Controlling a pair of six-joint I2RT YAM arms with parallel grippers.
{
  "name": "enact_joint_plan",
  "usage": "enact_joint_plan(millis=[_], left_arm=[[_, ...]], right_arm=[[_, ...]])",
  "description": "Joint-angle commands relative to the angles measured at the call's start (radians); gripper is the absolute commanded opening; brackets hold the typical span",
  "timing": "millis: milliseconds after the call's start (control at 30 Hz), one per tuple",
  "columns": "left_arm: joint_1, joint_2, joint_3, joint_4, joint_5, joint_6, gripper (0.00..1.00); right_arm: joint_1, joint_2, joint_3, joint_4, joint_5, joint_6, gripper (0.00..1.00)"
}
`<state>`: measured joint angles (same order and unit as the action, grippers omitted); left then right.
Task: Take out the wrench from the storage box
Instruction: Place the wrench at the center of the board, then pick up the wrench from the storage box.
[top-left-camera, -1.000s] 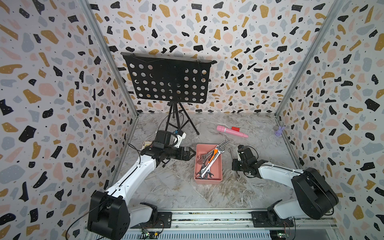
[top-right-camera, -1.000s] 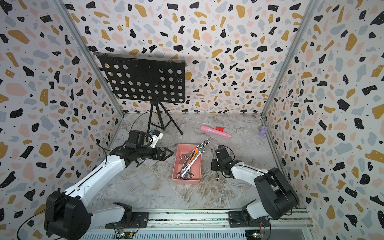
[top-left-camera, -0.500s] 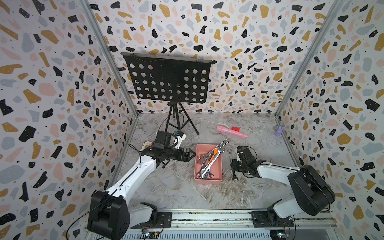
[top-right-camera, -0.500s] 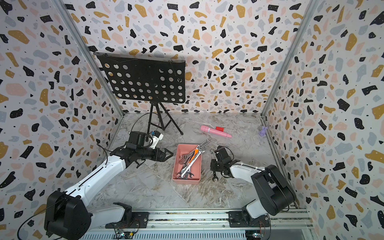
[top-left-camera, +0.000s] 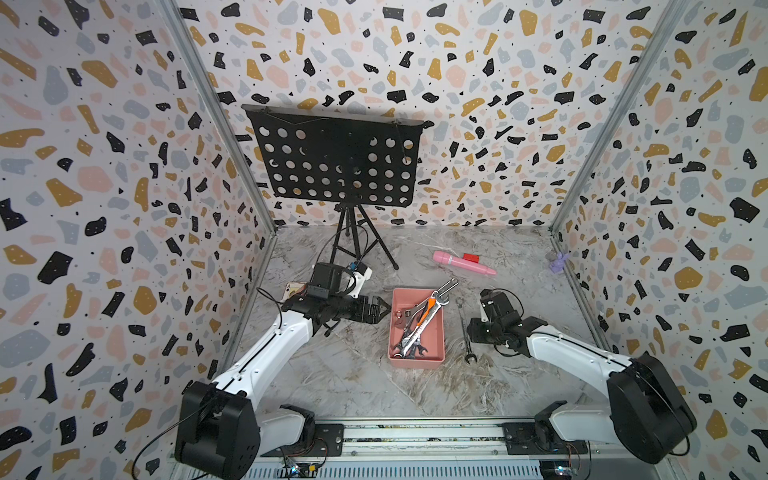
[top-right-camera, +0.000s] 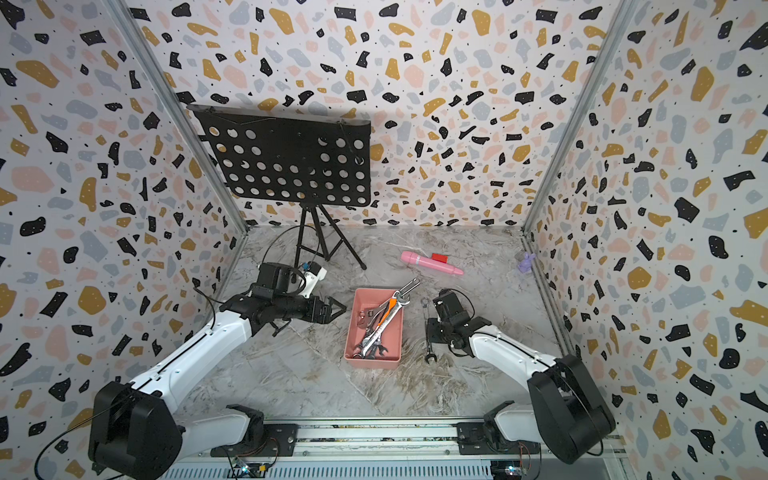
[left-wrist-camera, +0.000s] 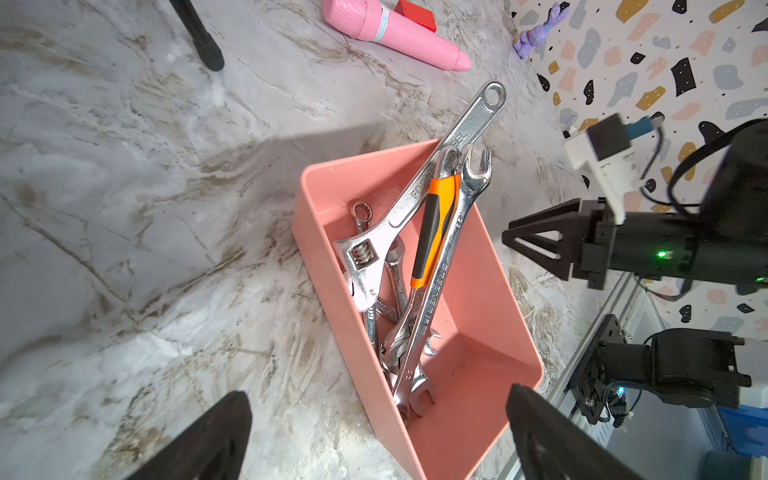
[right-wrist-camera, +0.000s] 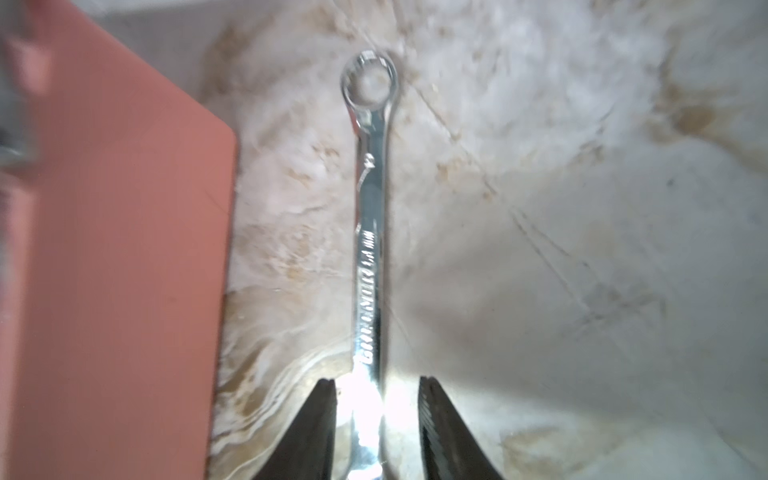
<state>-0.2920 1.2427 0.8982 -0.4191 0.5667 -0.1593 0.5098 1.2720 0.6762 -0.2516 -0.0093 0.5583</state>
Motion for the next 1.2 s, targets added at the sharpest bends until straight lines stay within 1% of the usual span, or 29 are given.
enact_joint_plan(millis=[0,67,133,167,233,333,433,567,767,967,1167], left_arm=[[-0.003,0.001,0.013,0.000,-0.003,0.027,1.00],[-0.003,0.004,0.020,-0.004,-0.004,0.031,1.00],[-0.003,0.006,0.029,-0.009,-0.004,0.035,1.00],[-0.003,0.007,0.034,-0.010,-0.005,0.035,1.00],[-0.003,0.008,0.043,-0.012,-0.005,0.031,1.00],[-0.003,0.002,0.049,-0.015,-0.009,0.027,1.00],[-0.002,-0.008,0.041,-0.016,-0.014,0.023,1.00],[-0.002,-0.016,0.028,-0.017,-0.016,0.018,1.00],[-0.003,-0.032,0.018,-0.017,-0.021,0.012,1.00],[-0.003,-0.031,0.018,-0.017,-0.006,0.009,1.00],[-0.003,-0.033,0.012,-0.015,0.001,0.006,1.00]], right_arm=[[0.016,-0.082,0.095,-0.129,-0.003,-0.019,0.44],[0.048,-0.098,0.144,-0.165,-0.005,-0.044,0.46],[0.084,-0.071,0.214,-0.211,-0.020,-0.092,0.50],[0.095,-0.048,0.252,-0.235,-0.042,-0.093,0.53],[0.143,-0.033,0.286,-0.210,-0.034,-0.043,0.58],[0.218,-0.015,0.281,-0.113,-0.016,0.104,0.58],[0.281,0.035,0.276,-0.043,0.027,0.210,0.57],[0.323,0.125,0.319,-0.051,0.093,0.268,0.57],[0.332,0.233,0.342,-0.025,0.113,0.371,0.53],[0.332,0.318,0.370,0.027,0.120,0.408,0.48],[0.332,0.389,0.371,0.081,0.089,0.471,0.42]])
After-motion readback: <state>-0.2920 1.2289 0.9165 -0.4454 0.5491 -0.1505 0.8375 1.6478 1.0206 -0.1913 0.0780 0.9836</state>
